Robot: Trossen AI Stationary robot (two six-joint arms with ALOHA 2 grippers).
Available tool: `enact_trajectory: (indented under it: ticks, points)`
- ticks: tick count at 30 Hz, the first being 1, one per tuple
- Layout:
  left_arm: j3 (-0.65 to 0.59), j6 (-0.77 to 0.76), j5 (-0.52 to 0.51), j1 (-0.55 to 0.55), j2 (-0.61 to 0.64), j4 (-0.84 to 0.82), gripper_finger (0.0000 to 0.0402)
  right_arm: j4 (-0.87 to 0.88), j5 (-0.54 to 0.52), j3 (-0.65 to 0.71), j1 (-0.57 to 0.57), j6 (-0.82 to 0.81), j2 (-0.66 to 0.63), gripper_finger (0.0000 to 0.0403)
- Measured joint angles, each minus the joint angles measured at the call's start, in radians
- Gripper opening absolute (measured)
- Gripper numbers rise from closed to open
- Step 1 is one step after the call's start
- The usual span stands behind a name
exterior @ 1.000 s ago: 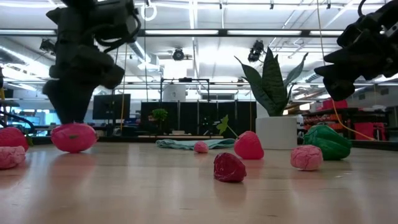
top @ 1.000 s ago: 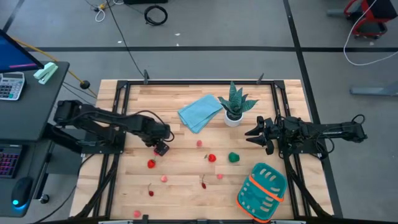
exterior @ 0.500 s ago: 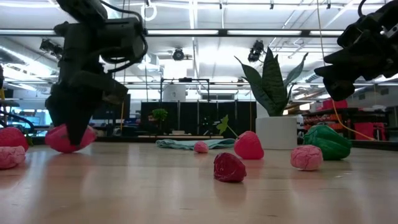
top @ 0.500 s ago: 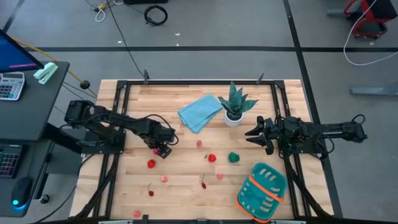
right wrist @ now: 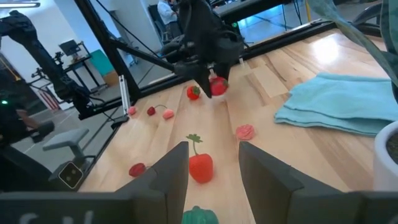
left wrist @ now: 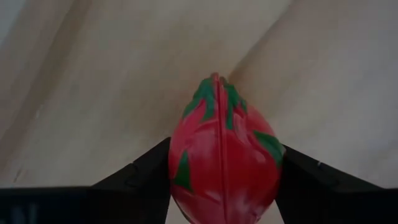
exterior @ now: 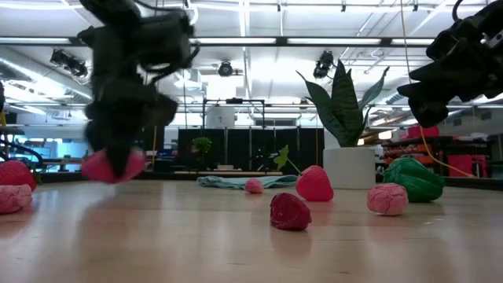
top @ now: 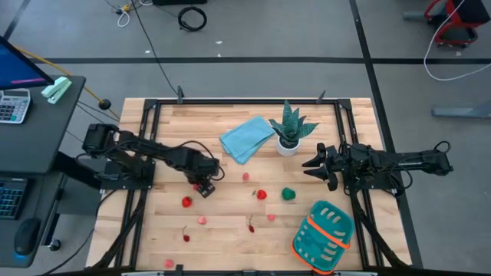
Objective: Pick and placing Produce into tupperware
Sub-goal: Put the dragon fruit into the basket
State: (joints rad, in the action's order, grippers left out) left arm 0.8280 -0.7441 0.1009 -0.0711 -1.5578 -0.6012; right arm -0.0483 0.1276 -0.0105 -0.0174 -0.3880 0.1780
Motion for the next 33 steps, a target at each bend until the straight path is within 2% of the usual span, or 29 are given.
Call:
enact_trajectory:
  ticks: [9, 15, 19, 25, 29, 33]
  points:
    - [0.24, 0.273, 0.0, 0.011, 0.0, 0.248, 0.0225, 0.0, 0.0, 0.0, 0.0, 0.047, 0.0, 0.0149]
    - [0.365, 0.396, 0.001, 0.009, -0.019, 0.443, 0.0238, 0.0, -0.002, 0.0, 0.0, 0.104, 0.0, 0.0149]
    - [0.429, 0.442, 0.001, -0.002, -0.101, 0.491, 0.0233, -0.002, -0.014, 0.0, 0.0, 0.097, 0.001, 0.0149]
    - [0.566, 0.51, 0.009, -0.033, -0.274, 0.514, 0.0232, 0.012, -0.095, 0.0, 0.0, 0.097, 0.012, 0.0149]
    - [0.676, 0.552, 0.132, -0.069, -0.367, 0.585, 0.024, 0.014, -0.124, 0.0, 0.0, 0.102, 0.021, 0.0149]
    - [0.784, 0.576, 0.172, -0.102, -0.453, 0.594, 0.0232, 0.023, -0.145, 0.0, 0.0, 0.109, 0.031, 0.0149]
